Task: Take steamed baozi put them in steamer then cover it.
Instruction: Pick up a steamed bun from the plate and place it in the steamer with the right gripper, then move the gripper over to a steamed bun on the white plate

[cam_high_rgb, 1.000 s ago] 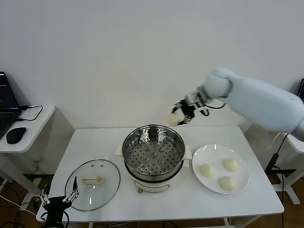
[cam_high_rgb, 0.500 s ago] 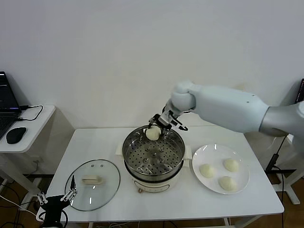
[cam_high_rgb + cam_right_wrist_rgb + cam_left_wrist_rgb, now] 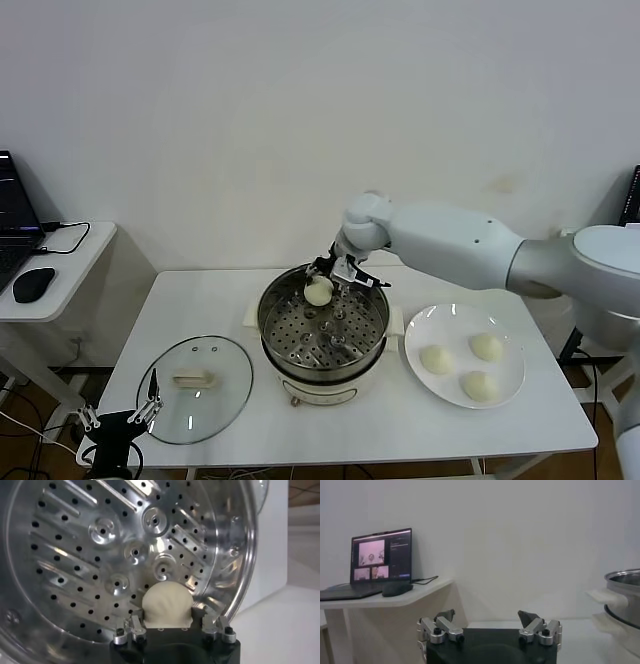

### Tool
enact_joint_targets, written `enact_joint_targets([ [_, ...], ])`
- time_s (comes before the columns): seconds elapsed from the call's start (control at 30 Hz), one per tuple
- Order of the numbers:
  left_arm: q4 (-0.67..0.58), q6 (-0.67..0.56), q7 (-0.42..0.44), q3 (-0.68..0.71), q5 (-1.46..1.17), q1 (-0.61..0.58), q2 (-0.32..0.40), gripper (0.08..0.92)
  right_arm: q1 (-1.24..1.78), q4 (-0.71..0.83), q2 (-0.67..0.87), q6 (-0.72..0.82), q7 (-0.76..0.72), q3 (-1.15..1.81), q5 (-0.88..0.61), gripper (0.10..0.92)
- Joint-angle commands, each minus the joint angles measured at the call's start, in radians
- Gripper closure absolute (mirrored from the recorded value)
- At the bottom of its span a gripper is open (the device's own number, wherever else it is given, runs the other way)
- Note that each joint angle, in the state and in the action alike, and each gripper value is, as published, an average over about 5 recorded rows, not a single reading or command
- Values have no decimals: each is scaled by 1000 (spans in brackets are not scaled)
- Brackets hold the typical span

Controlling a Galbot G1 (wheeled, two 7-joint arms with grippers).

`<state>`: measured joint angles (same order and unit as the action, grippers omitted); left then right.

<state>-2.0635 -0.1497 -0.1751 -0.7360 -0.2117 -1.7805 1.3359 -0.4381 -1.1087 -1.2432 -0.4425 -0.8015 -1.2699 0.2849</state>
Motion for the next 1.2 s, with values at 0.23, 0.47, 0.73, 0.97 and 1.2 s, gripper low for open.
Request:
enact_joint_targets([
  [0.23, -4, 1, 0, -5, -1, -1, -2, 177, -109, -84, 53, 148, -85, -13, -258, 213],
  [0.47, -6, 1, 1, -9, -9, 2, -13, 177, -242, -336, 280, 694, -221, 23, -505, 203],
  [0.73, -11, 3, 3, -4, -10, 4, -26, 177, -249, -570, 600, 844, -246, 20, -514, 203],
  [0.97, -15, 7, 4, -2, -9, 1, -38, 177, -54, -614, 800, 835, -226, 99, -442, 203],
  [1.2, -14, 16, 4, -12, -10, 2, -41, 177, 231, -545, 822, 783, -213, 282, -325, 203],
])
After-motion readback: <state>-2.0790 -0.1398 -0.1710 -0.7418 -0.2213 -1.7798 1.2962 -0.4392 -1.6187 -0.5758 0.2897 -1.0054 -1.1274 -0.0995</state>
